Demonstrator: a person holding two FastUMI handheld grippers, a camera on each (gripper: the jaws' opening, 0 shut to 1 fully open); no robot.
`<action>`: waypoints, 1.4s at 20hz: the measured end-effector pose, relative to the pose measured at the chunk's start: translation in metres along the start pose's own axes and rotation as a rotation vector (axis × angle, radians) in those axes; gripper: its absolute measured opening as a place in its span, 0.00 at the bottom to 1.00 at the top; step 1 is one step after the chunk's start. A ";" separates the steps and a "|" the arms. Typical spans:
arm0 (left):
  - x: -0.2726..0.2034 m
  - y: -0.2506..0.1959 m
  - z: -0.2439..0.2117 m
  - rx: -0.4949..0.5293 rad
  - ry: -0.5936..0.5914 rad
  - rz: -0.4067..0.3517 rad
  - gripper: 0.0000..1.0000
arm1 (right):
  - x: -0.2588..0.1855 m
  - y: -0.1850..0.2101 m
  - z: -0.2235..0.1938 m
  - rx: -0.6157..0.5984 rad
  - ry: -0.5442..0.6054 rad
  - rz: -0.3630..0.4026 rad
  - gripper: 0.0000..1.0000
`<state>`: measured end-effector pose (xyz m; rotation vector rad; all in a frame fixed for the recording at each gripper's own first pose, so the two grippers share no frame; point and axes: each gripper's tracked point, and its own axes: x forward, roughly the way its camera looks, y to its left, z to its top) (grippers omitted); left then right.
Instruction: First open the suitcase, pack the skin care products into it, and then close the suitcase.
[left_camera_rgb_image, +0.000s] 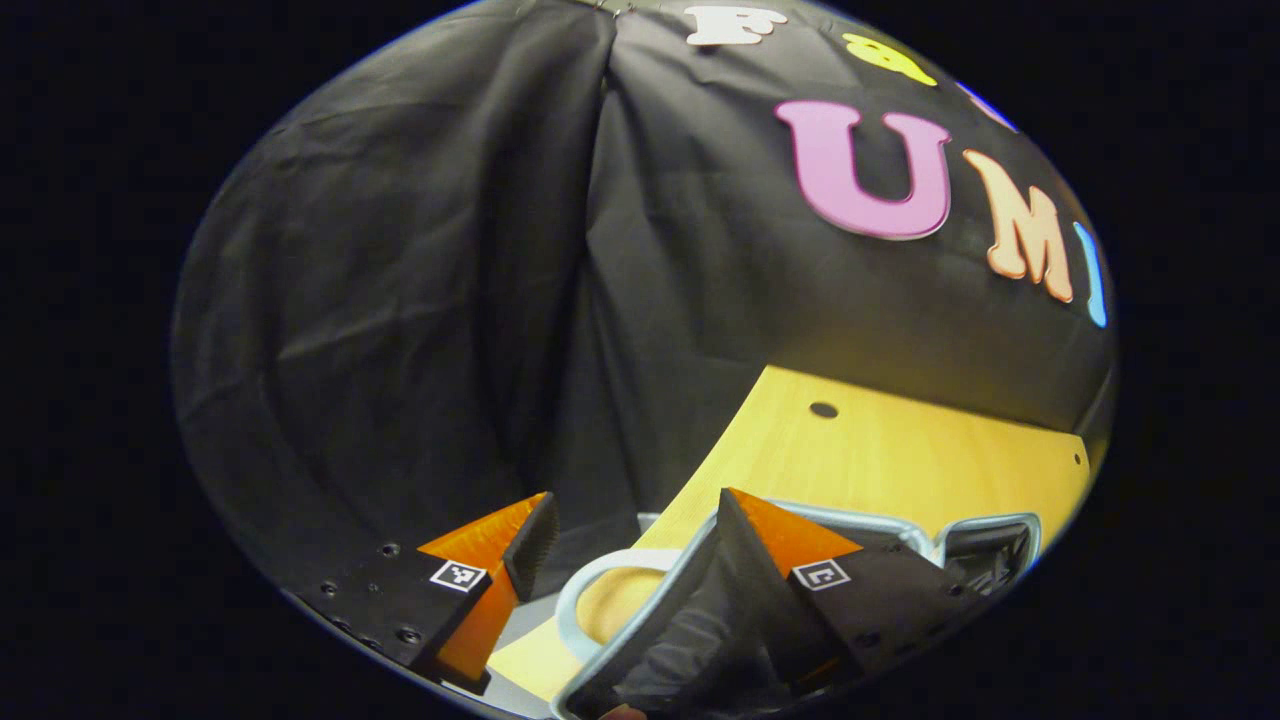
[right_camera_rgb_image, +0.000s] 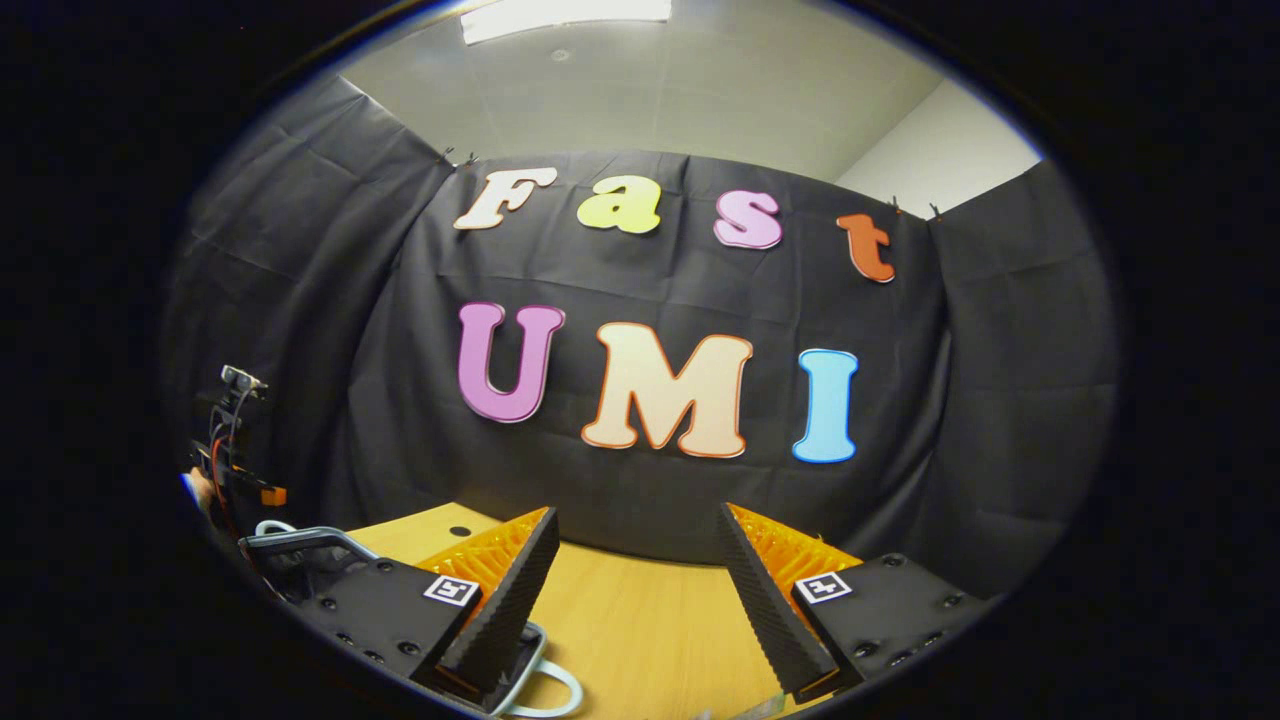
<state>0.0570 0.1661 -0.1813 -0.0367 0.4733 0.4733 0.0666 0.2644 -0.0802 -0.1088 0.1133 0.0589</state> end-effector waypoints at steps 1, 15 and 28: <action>-0.012 -0.013 0.015 -0.003 -0.036 -0.019 0.95 | 0.002 -0.010 0.003 0.007 -0.018 -0.004 0.99; -0.143 -0.274 0.056 0.065 -0.168 -0.333 0.94 | -0.009 -0.131 -0.051 0.046 0.023 -0.022 1.00; -0.230 -0.457 -0.020 0.159 -0.078 -0.604 0.95 | -0.028 -0.201 -0.085 0.045 0.081 -0.009 0.99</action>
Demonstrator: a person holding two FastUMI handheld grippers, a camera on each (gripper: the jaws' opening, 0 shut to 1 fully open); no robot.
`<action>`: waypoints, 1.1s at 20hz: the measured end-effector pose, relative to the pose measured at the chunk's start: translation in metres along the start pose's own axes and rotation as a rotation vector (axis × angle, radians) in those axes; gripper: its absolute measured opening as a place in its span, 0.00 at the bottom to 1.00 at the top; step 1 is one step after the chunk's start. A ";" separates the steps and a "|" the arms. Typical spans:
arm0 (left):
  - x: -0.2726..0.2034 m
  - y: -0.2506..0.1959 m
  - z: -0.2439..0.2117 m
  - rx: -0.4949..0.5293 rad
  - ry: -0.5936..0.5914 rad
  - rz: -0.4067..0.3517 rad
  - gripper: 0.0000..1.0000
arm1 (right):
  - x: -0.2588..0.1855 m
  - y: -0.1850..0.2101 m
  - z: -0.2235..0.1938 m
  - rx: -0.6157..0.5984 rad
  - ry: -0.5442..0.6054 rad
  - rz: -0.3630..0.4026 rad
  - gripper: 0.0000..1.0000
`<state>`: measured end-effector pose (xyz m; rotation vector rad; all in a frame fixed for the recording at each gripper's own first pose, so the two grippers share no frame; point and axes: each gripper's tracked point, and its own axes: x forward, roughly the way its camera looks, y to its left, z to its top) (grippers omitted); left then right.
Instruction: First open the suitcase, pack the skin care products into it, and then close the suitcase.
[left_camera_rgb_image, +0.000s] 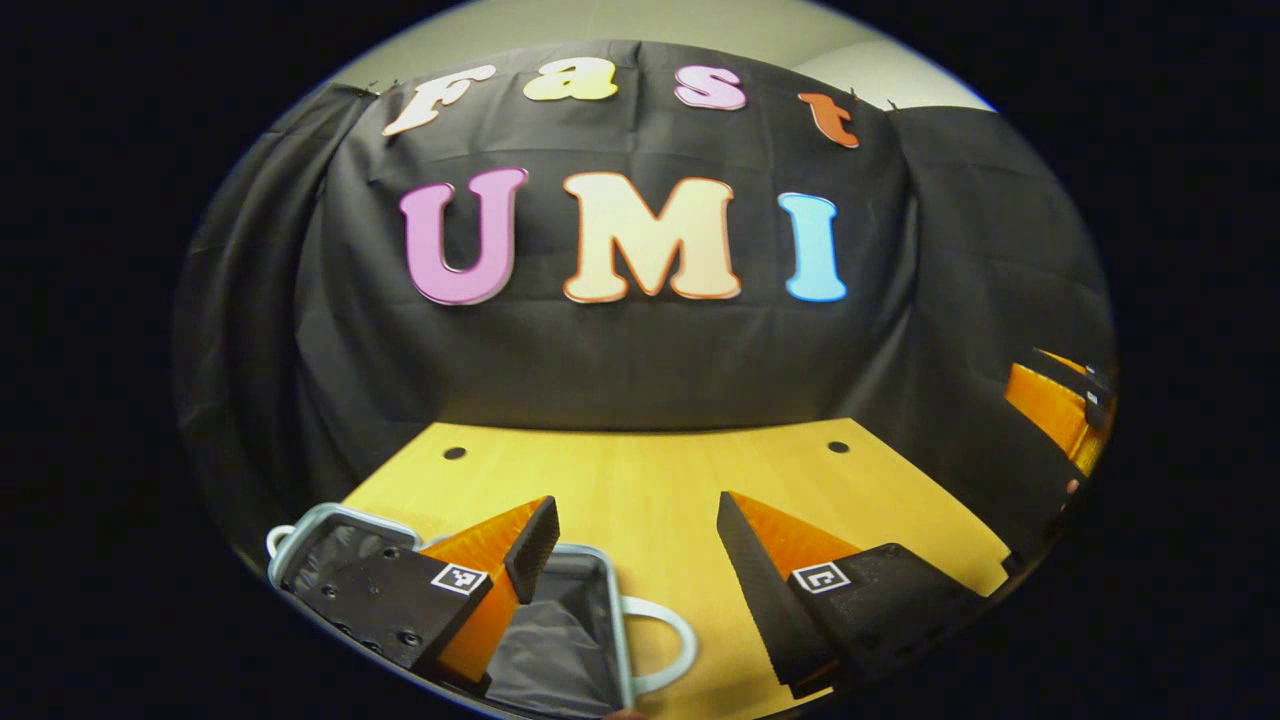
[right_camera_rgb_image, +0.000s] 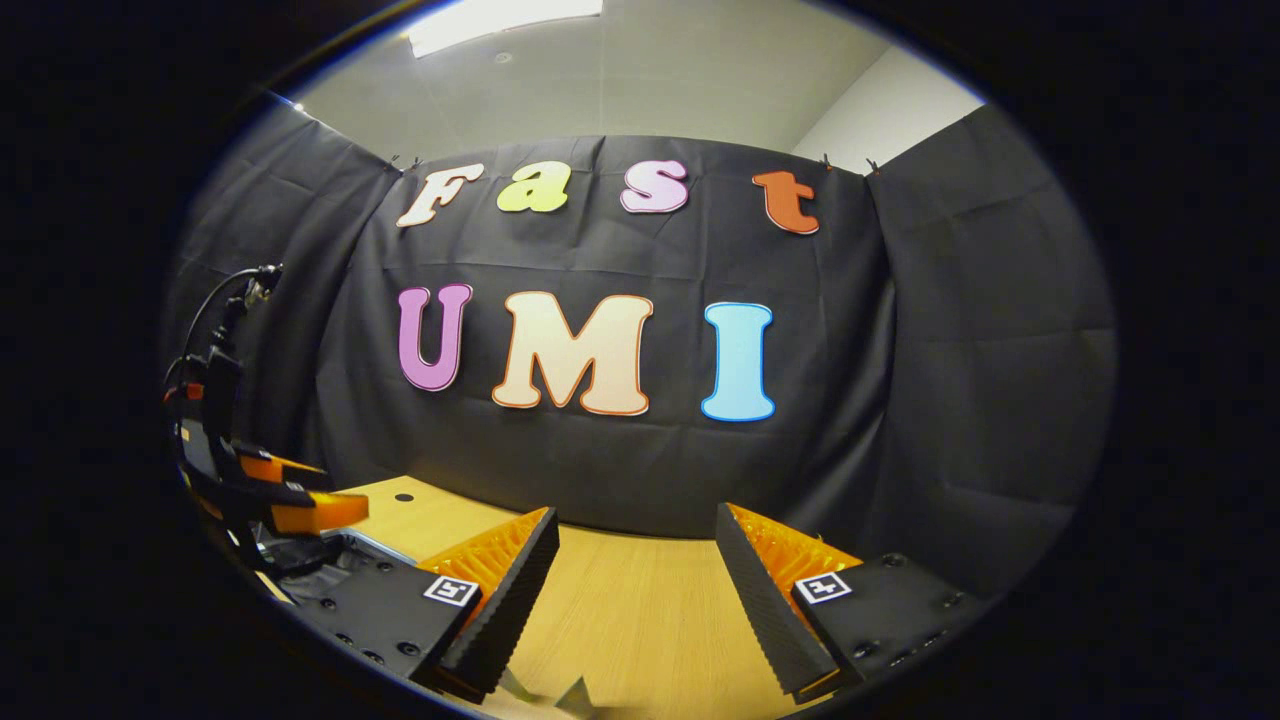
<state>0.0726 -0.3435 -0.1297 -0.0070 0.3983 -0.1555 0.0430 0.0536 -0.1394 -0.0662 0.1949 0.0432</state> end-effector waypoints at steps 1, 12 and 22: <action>0.002 -0.016 -0.009 0.003 0.018 -0.028 0.95 | -0.002 -0.003 -0.001 -0.001 0.001 0.006 1.00; 0.002 -0.147 -0.120 -0.011 0.181 -0.231 0.95 | -0.013 -0.016 -0.027 -0.040 0.036 0.125 0.98; 0.034 -0.163 -0.207 -0.016 0.328 -0.226 0.18 | -0.032 0.006 -0.068 -0.067 0.073 0.184 0.98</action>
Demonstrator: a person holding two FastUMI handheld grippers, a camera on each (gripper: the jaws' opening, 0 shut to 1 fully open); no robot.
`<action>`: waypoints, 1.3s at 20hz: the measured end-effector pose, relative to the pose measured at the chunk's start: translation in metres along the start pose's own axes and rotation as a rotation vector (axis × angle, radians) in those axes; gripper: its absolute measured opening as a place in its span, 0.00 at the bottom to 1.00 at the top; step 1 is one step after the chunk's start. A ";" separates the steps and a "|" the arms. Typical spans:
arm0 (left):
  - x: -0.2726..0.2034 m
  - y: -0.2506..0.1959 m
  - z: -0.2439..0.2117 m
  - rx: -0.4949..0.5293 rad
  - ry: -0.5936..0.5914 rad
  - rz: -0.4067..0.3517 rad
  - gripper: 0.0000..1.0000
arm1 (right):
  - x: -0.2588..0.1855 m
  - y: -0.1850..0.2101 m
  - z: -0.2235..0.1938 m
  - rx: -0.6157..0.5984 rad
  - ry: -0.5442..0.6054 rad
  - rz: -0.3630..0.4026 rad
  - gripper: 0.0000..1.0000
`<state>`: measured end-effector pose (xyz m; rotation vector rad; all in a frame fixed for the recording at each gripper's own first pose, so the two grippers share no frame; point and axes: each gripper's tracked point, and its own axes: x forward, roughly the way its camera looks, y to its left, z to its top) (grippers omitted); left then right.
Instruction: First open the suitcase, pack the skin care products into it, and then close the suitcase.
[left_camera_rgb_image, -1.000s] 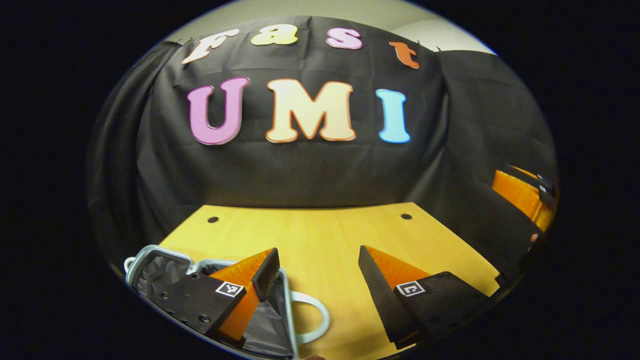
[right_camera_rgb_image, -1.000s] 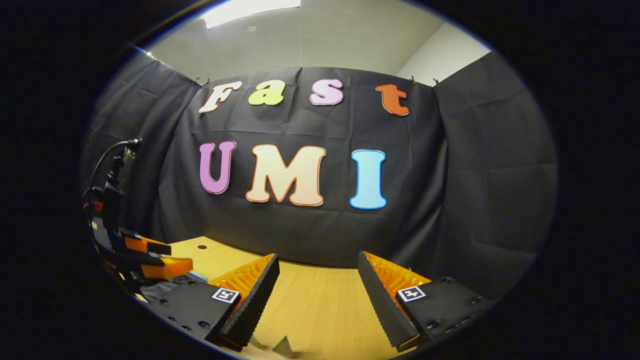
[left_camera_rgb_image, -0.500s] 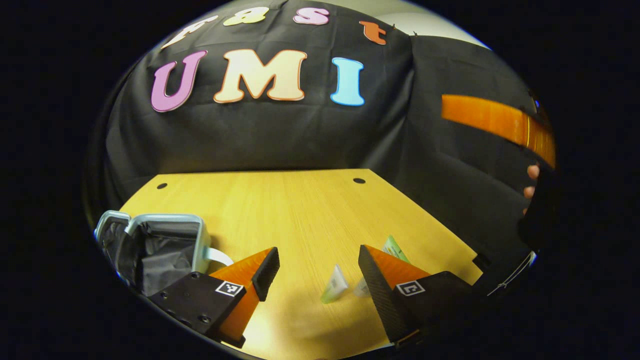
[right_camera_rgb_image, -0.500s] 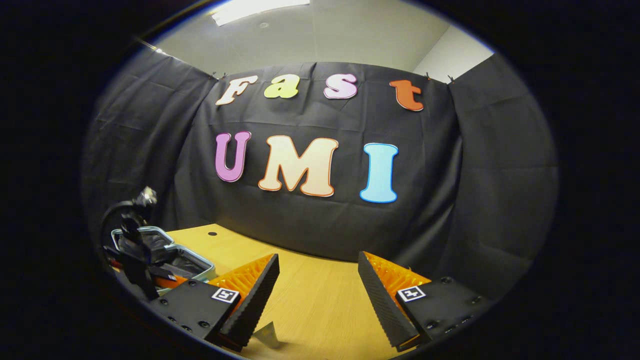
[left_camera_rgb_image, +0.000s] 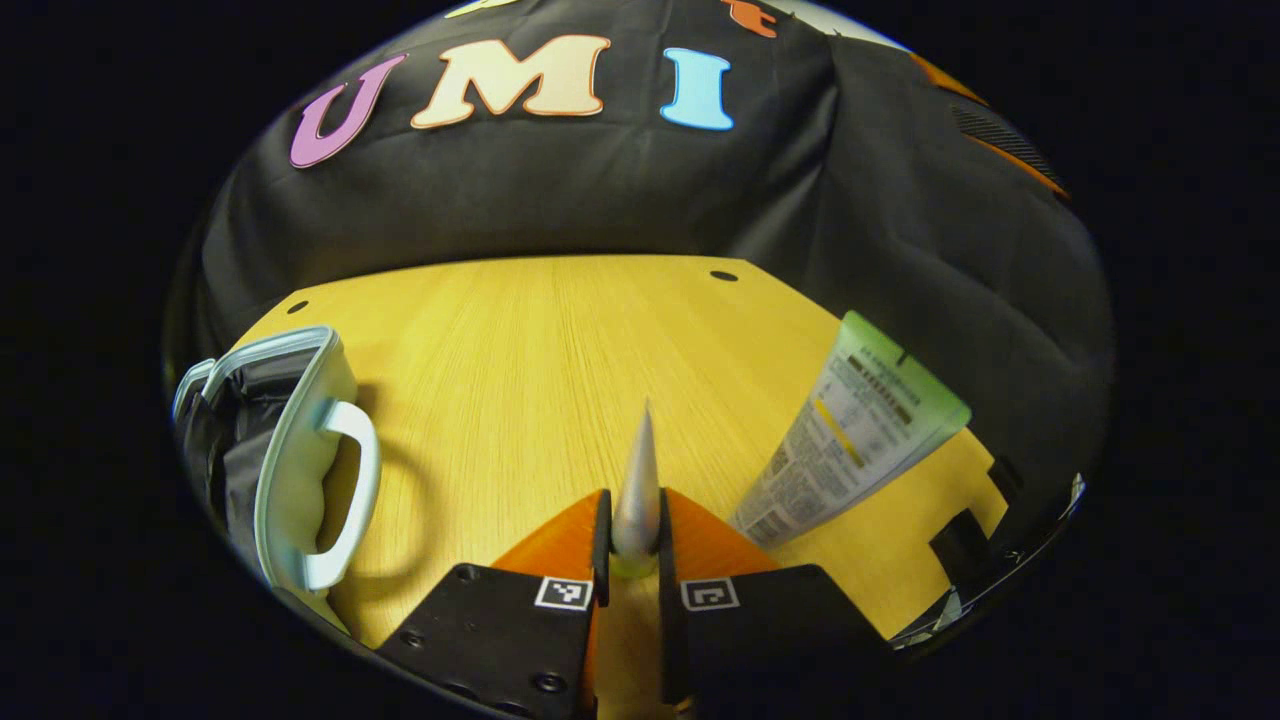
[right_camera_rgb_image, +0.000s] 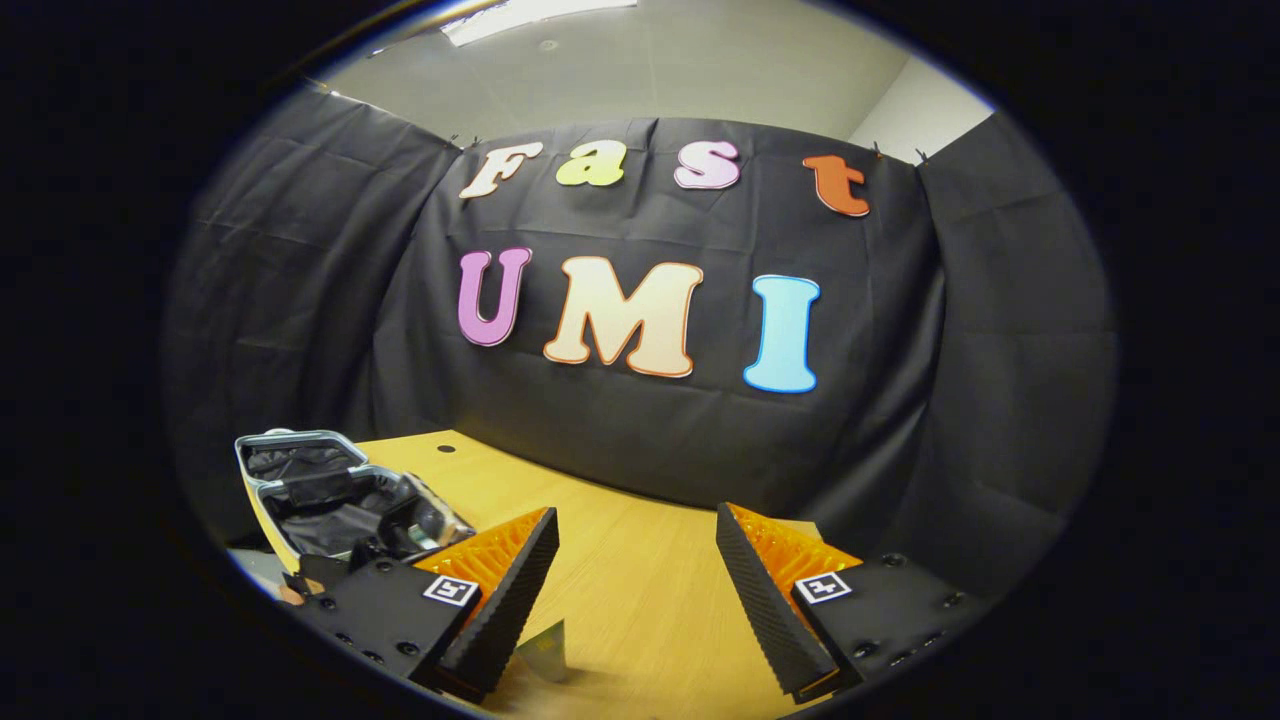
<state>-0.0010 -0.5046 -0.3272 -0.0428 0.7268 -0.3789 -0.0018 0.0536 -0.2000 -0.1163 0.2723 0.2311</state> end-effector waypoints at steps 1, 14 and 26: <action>-0.003 -0.005 -0.002 -0.021 0.022 -0.031 0.16 | -0.002 0.005 -0.007 0.008 0.005 0.007 1.00; -0.112 0.092 0.075 -0.039 -0.021 0.197 0.10 | 0.009 0.059 -0.188 0.076 0.320 0.028 0.99; -0.168 0.192 0.052 -0.117 0.031 0.351 0.09 | 0.022 0.077 -0.222 0.184 0.488 0.088 0.25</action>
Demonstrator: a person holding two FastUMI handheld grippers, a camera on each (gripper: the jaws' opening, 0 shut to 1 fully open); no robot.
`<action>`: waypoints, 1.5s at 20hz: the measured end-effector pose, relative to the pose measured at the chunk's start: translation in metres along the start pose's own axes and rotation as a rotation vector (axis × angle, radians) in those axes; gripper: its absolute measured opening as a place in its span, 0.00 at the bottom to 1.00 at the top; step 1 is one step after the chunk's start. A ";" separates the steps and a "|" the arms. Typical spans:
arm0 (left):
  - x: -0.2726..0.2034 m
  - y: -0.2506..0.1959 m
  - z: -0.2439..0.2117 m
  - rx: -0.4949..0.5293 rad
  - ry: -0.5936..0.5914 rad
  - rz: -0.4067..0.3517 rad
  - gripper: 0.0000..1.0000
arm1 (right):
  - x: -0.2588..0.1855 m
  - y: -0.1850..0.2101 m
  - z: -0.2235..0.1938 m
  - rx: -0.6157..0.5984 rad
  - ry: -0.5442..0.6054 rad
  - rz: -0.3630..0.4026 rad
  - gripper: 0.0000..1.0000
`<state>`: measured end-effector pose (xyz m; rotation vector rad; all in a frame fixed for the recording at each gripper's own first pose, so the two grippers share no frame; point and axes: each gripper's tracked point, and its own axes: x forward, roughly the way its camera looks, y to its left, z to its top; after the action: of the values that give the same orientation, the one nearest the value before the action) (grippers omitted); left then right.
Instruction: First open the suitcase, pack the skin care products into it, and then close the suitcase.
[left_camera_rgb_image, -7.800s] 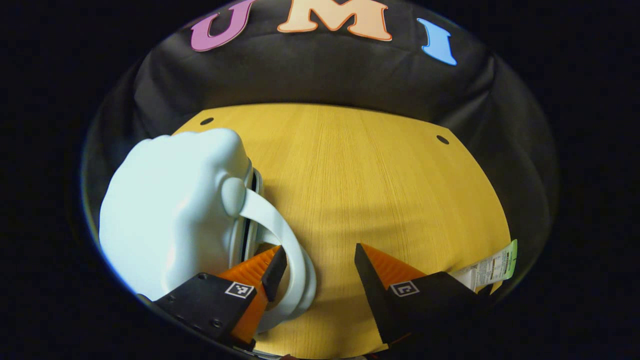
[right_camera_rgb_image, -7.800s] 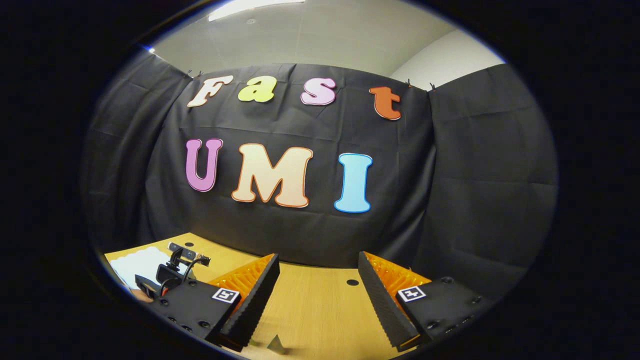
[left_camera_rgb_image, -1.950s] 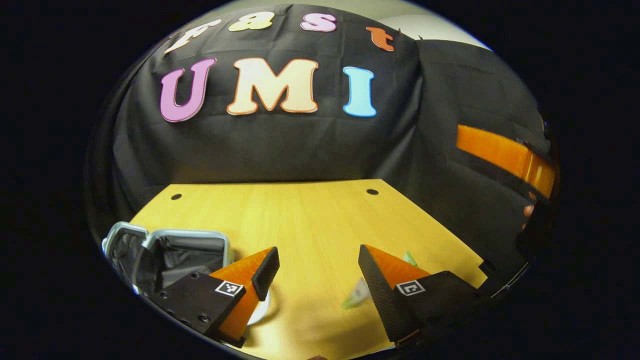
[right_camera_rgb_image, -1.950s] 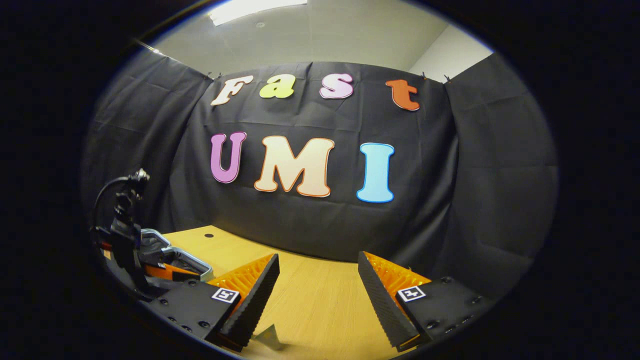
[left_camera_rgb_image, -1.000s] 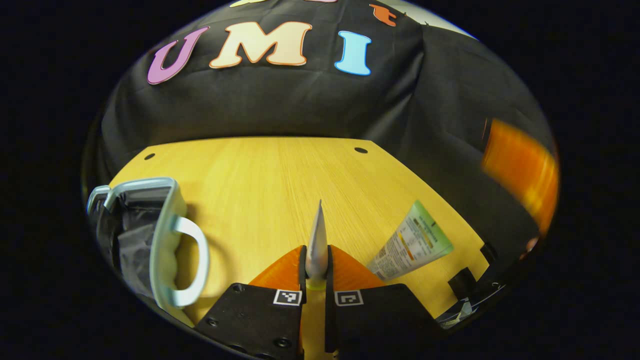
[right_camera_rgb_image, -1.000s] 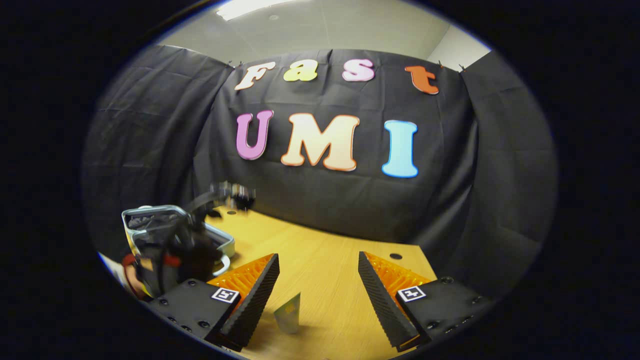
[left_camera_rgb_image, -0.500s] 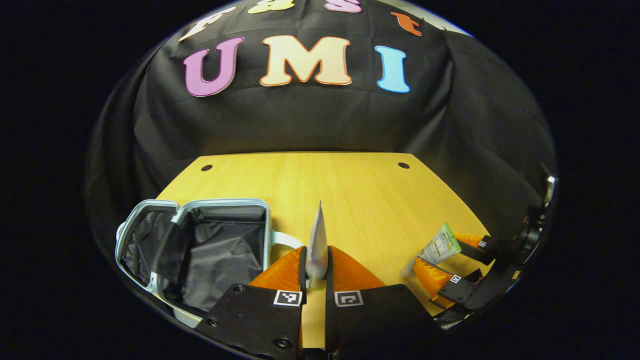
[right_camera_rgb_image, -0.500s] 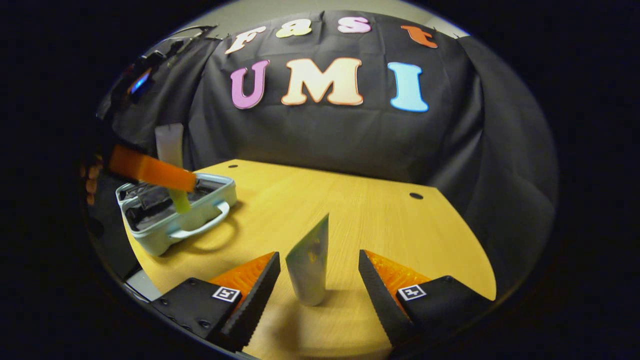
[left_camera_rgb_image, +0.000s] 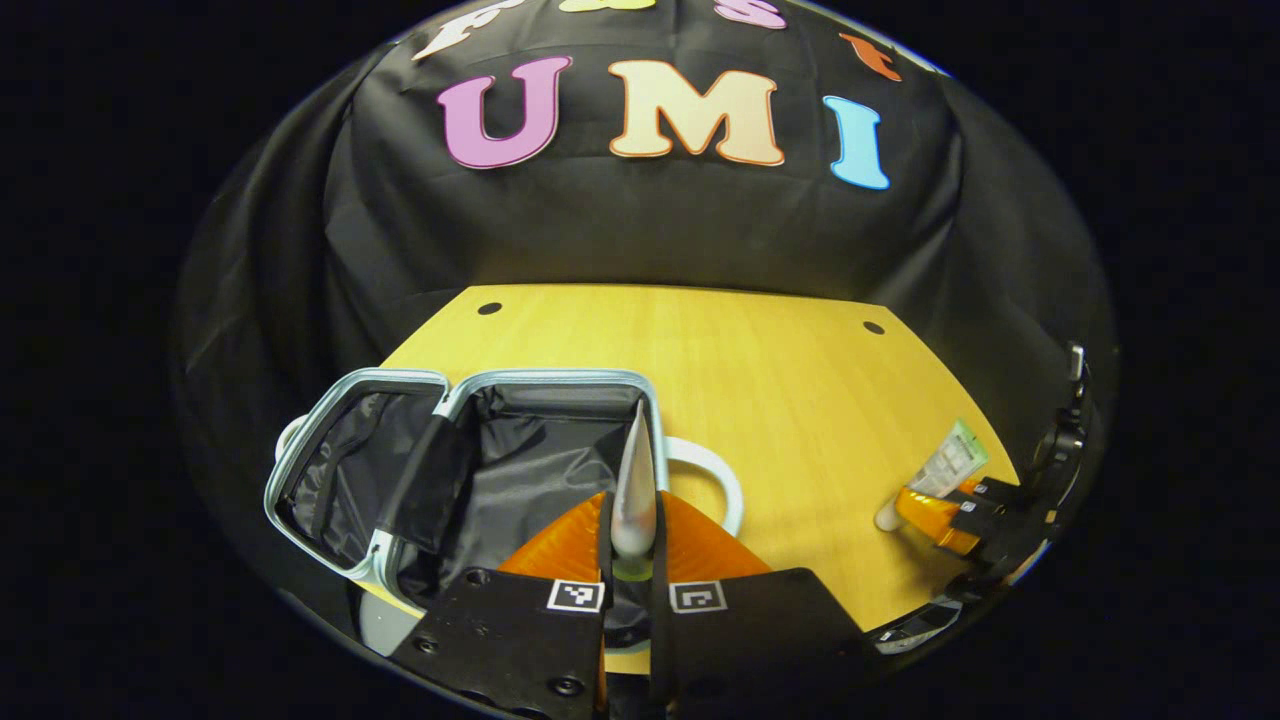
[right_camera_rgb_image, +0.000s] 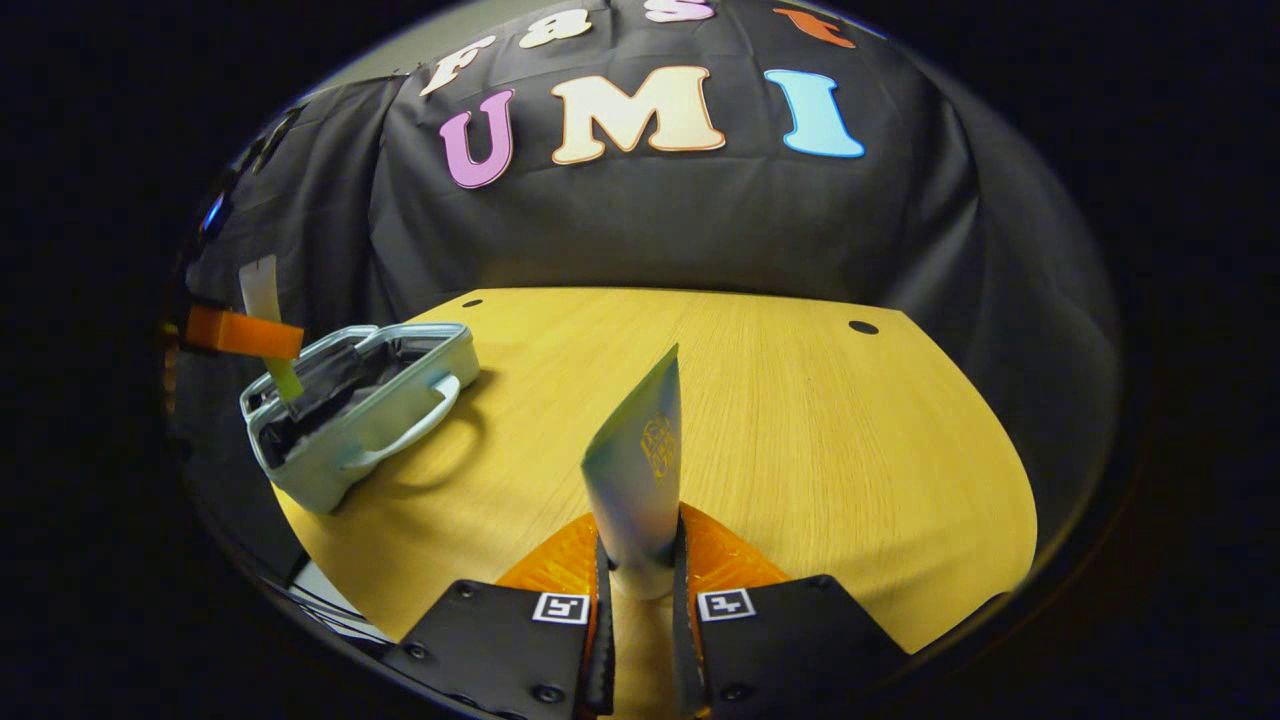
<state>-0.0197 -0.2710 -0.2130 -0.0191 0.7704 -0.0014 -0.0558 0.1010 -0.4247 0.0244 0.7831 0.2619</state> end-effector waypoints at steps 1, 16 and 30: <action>0.004 0.008 -0.004 -0.007 0.013 -0.003 0.10 | -0.003 0.003 0.010 -0.007 -0.003 0.001 0.25; 0.065 0.075 -0.060 -0.071 0.361 -0.151 0.45 | 0.014 0.275 0.061 0.184 0.328 0.443 0.25; 0.034 0.259 0.002 -0.132 0.166 0.050 0.88 | 0.065 0.314 0.011 0.151 0.458 0.274 0.30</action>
<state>0.0040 -0.0124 -0.2399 -0.1268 0.9358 0.0967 -0.0744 0.4210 -0.4243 0.2214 1.2565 0.4768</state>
